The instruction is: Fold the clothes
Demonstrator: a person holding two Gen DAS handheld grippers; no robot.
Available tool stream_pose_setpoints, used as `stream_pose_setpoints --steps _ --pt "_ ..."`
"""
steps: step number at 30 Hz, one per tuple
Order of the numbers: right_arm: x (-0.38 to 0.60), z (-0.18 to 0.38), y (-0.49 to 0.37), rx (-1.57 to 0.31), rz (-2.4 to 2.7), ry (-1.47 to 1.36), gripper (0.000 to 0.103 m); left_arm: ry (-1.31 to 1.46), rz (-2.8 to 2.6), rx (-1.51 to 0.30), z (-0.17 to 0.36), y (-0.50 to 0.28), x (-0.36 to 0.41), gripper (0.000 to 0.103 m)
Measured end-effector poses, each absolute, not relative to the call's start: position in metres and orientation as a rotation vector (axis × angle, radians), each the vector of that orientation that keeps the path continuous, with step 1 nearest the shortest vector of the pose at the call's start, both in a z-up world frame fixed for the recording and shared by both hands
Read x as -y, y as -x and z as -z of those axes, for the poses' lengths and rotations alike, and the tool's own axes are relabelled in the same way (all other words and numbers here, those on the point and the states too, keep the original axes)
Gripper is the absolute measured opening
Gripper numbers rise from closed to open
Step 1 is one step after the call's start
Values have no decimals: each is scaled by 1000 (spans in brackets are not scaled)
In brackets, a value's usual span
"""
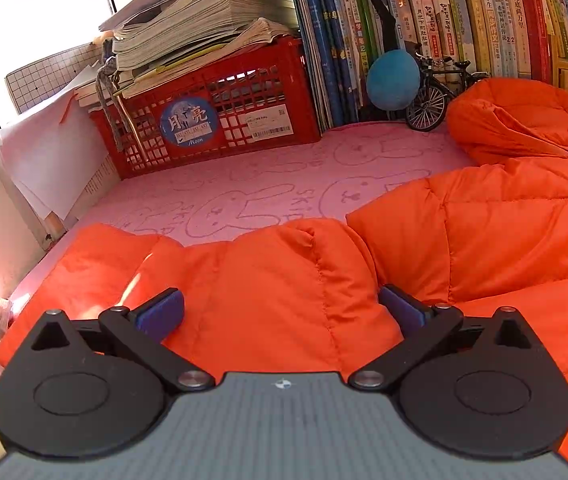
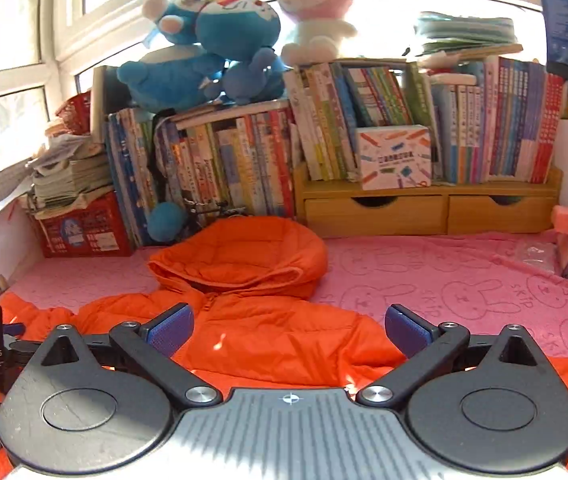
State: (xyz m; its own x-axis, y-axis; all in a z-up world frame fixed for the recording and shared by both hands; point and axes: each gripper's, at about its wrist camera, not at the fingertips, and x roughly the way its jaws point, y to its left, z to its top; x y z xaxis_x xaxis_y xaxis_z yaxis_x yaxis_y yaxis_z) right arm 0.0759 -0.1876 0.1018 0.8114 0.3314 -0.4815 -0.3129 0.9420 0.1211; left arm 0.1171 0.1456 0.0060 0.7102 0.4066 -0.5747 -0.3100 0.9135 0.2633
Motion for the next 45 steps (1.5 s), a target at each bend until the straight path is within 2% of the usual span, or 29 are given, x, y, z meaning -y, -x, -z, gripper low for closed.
stream_pose_setpoints --steps 4,7,15,19,24,27,28,29,34,36,39,43,45 --pt "141 -112 -75 -502 -408 129 103 -148 -398 -673 -6 -118 -146 103" --pt "145 -123 -67 -459 -390 218 103 -132 -392 -675 -6 -117 -148 103" --pt "263 -173 -14 -416 -202 172 103 -73 -370 -682 -6 -116 -156 103" --pt "280 -187 10 -388 -278 61 103 -76 -372 -682 -6 -116 -155 103" --pt "200 -146 -23 -352 -508 2 101 -70 -368 -678 -7 -115 -156 103" --pt "120 -117 -60 -431 -619 -42 85 2 -345 -672 -16 -102 -169 103" --pt "92 -104 -74 -459 -629 -52 76 52 -334 -654 -24 -90 -179 103" --pt "73 -93 -85 -483 -628 -54 73 103 -323 -636 -31 -77 -189 103" --pt "36 -32 -124 -622 -568 -95 71 338 -319 -524 -61 -19 -249 103" --pt "37 -12 -125 -653 -548 -99 72 440 -334 -540 -59 -17 -275 103" --pt "39 -5 -122 -651 -551 -106 76 560 -346 -569 -48 -33 -295 96" --pt "41 -4 -121 -653 -563 -117 80 648 -326 -553 -38 -72 -296 59" --pt "46 -5 -123 -653 -567 -152 80 615 -248 -544 -45 -86 -281 55"
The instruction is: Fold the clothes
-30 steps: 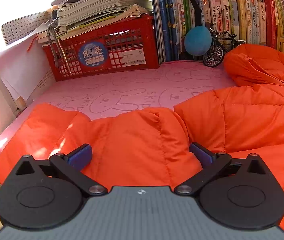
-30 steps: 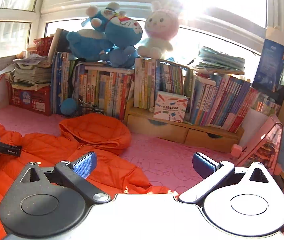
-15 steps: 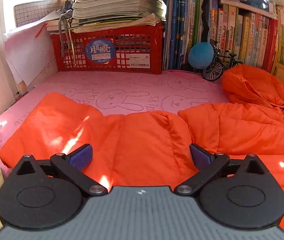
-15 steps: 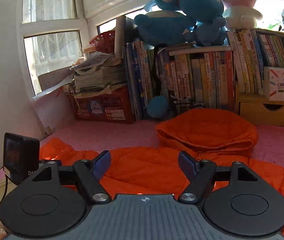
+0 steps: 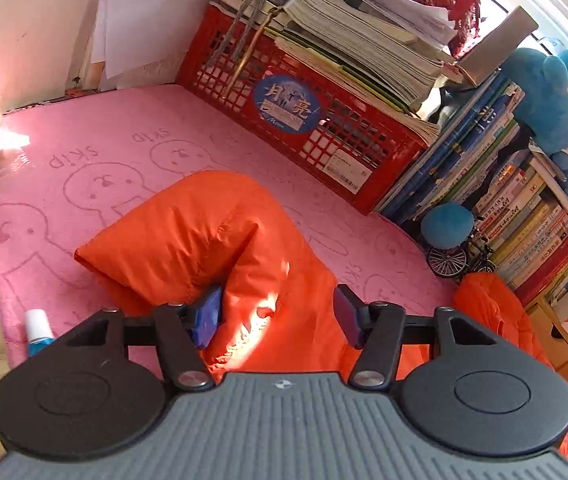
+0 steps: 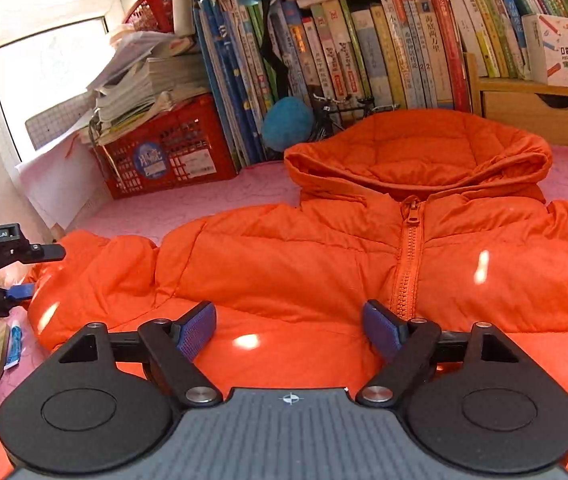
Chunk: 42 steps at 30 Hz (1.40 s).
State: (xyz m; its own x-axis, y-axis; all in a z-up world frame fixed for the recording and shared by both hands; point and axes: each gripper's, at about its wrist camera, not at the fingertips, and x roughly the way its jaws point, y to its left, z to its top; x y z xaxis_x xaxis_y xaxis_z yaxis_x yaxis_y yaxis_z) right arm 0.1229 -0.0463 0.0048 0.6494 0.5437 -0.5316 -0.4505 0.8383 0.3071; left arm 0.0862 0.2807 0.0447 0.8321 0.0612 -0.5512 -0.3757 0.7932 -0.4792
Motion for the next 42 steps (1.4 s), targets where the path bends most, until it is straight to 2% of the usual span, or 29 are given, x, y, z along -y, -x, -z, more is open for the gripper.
stream_pose_setpoints --steps 3,5,8,13,17,24,27,32,34,35,37,38,39,40,41,42 --pt "61 -4 -126 -645 -569 -253 80 536 -14 -541 -55 -99 -246 55" --pt "70 -2 -129 -642 -575 -314 80 428 138 -548 -57 -100 -214 63" --pt "73 -2 -130 -641 -578 -337 80 278 275 -569 -56 -86 -176 63" --pt "77 0 -132 -639 -586 -373 80 262 393 -613 -47 -51 -163 65" --pt "79 0 -133 -638 -589 -394 80 298 282 -517 -57 -24 -184 77" --pt "79 0 -133 -638 -586 -399 80 802 -93 -408 -58 -32 -278 76" --pt "79 0 -133 -638 -586 -400 80 841 -265 -376 -58 -29 -294 76" --pt "79 0 -133 -639 -587 -402 81 843 -431 -423 -54 -25 -310 77" --pt "79 0 -133 -639 -587 -404 81 850 -491 -429 -50 -27 -316 81" --pt "79 0 -133 -639 -587 -404 82 855 -522 -428 -48 -28 -319 87" --pt "79 0 -133 -640 -589 -405 82 865 -582 -427 -44 -32 -325 93" --pt "78 0 -133 -640 -588 -405 82 868 -600 -429 -42 -35 -327 93" --pt "78 -1 -133 -640 -587 -406 82 872 -587 -436 -39 -43 -328 92" --pt "77 -1 -133 -640 -586 -408 82 878 -565 -441 -37 -50 -327 85" --pt "78 -1 -133 -640 -587 -411 82 879 -544 -445 -35 -57 -325 62" --pt "78 -1 -134 -639 -587 -415 82 868 -509 -450 -36 -63 -320 49"
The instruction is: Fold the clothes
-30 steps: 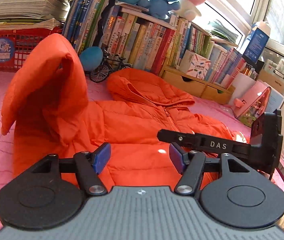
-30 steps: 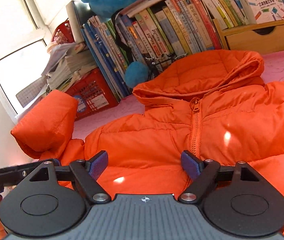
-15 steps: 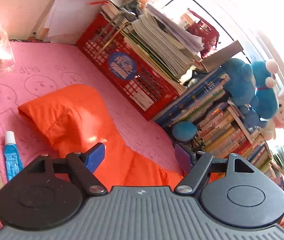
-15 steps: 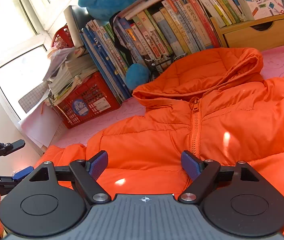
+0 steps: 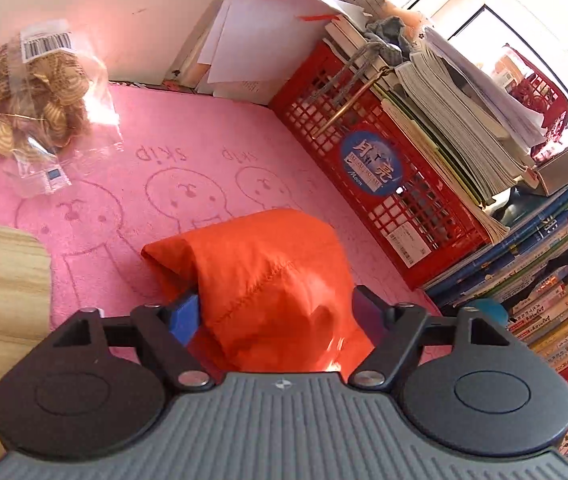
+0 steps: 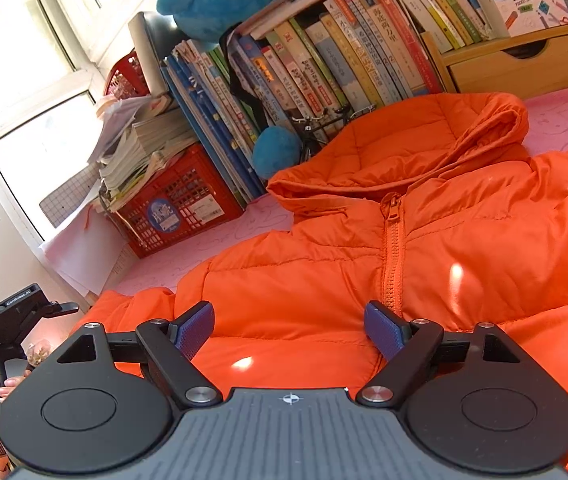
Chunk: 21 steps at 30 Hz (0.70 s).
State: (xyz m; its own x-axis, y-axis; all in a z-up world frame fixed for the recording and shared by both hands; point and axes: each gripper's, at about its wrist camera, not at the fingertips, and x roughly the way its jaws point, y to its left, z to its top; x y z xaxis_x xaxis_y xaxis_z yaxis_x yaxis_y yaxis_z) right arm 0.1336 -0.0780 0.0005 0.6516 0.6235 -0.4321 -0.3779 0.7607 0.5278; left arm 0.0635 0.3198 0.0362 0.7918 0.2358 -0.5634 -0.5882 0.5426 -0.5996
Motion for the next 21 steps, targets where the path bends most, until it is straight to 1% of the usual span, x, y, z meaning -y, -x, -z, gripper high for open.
stream_pose_setpoints --steps 1,2,3,5,7,8,11,14,15,17,20,21 --pt "79 0 -134 -638 -588 -422 82 844 -446 -452 -40 -71 -311 40" --pt "80 0 -134 -636 -590 -432 82 805 -370 -447 -46 -76 -300 37" --pt "82 1 -134 -633 -592 -446 82 739 -266 -428 -56 -78 -284 36" --pt "89 2 -134 -612 -588 -491 81 568 -62 -411 -75 -80 -243 38" --pt "105 3 -131 -554 -566 -581 81 367 107 -443 -86 -77 -192 40" --pt "115 6 -128 -513 -532 -644 83 289 170 -464 -86 -75 -171 41" --pt "145 14 -124 -418 -422 -828 83 98 327 -567 -69 -69 -114 42" --pt "159 21 -131 -411 -393 -920 83 -56 437 -659 -45 -58 -73 42" --pt "159 22 -132 -415 -391 -921 83 -104 460 -670 -38 -53 -62 44" --pt "154 21 -134 -423 -387 -877 84 -180 461 -646 -33 -40 -52 52" --pt "152 19 -134 -428 -390 -851 85 -176 447 -596 -42 -25 -61 53" --pt "152 20 -135 -428 -391 -857 85 -150 431 -565 -49 -21 -68 56"
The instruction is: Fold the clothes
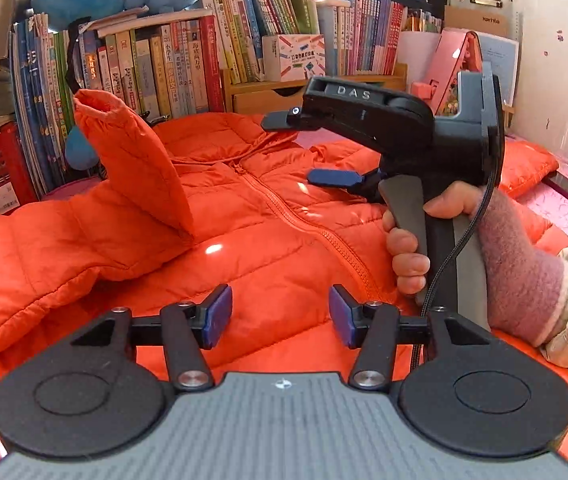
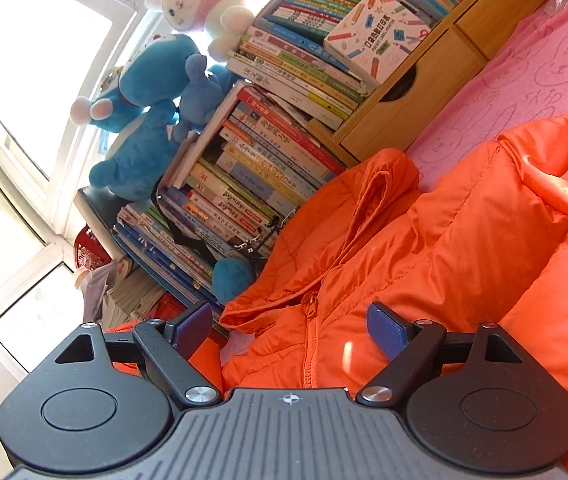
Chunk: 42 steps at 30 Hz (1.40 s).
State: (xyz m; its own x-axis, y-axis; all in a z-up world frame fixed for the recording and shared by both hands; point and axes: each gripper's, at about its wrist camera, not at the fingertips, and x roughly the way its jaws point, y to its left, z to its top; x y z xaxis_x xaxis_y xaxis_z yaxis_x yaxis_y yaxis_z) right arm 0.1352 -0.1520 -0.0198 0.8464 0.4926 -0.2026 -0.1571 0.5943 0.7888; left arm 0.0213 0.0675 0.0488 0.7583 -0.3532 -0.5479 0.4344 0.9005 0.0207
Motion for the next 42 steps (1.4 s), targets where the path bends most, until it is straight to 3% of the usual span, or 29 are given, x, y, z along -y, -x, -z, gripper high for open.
stream_pose_setpoints --steps 2,6,9,11,12,14,17,25,30,33,35,39,42 --pt "153 21 -135 -430 -394 -871 85 -90 339 -490 -64 -26 -79 84" --pt "155 22 -133 -430 -396 -876 85 -87 205 -455 -79 -61 -74 90" --pt "158 22 -133 -426 -397 -894 85 -42 125 -449 -76 -92 -63 102" --pt "159 24 -133 -422 -397 -904 85 0 41 -463 -72 -115 -62 98" --pt "159 25 -132 -421 -397 -908 85 30 -24 -479 -69 -127 -66 91" --pt "158 24 -132 -422 -395 -900 85 78 -116 -499 -64 -141 -79 41" --pt "158 22 -133 -426 -393 -890 85 153 -198 -523 -65 -149 -113 21" --pt "155 21 -134 -437 -391 -871 86 -131 -477 -409 -122 -115 -216 18" --pt "149 18 -136 -452 -388 -829 88 -266 -743 -480 -118 -84 -284 19" --pt "144 16 -136 -463 -385 -794 90 -277 -873 -577 -107 -78 -312 24" --pt "142 15 -136 -468 -385 -772 91 -212 -964 -595 -108 -71 -324 36" --pt "140 14 -135 -472 -386 -754 91 -104 -960 -505 -123 -55 -314 37" --pt "139 14 -134 -475 -386 -746 92 -168 -800 -426 -131 -54 -264 47"
